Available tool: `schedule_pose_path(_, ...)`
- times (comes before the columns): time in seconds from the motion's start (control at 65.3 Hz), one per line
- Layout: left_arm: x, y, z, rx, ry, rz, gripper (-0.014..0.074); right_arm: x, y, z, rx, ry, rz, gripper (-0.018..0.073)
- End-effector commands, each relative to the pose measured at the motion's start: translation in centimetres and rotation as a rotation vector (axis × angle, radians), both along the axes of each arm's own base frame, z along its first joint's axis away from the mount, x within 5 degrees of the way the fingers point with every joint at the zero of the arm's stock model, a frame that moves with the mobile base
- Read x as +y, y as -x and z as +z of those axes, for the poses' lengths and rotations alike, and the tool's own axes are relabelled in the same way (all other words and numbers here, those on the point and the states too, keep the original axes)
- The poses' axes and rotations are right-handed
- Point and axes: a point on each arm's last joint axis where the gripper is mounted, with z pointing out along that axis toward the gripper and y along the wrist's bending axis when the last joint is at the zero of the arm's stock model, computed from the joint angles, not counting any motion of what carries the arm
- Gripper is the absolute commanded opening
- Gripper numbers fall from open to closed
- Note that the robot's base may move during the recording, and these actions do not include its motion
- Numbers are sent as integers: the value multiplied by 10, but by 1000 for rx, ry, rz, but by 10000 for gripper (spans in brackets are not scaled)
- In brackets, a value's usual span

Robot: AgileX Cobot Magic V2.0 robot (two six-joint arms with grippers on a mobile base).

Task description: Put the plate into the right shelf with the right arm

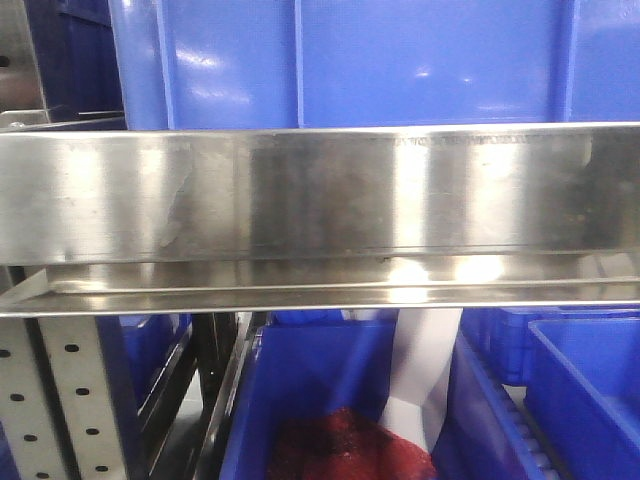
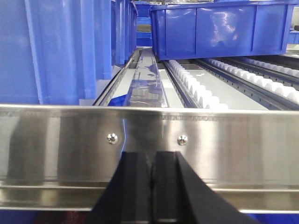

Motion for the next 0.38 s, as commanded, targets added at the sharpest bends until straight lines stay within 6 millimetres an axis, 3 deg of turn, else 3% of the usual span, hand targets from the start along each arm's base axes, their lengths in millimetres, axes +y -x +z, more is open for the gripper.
schedule_pose_path(0.0, 2, 1, 6, -88, 14, 15, -47, -1, 2, 11, -111, 18, -10, 54)
schedule_pose_path(0.368, 2, 1, 6, -88, 14, 15, -47, -1, 2, 11, -111, 18, -10, 54)
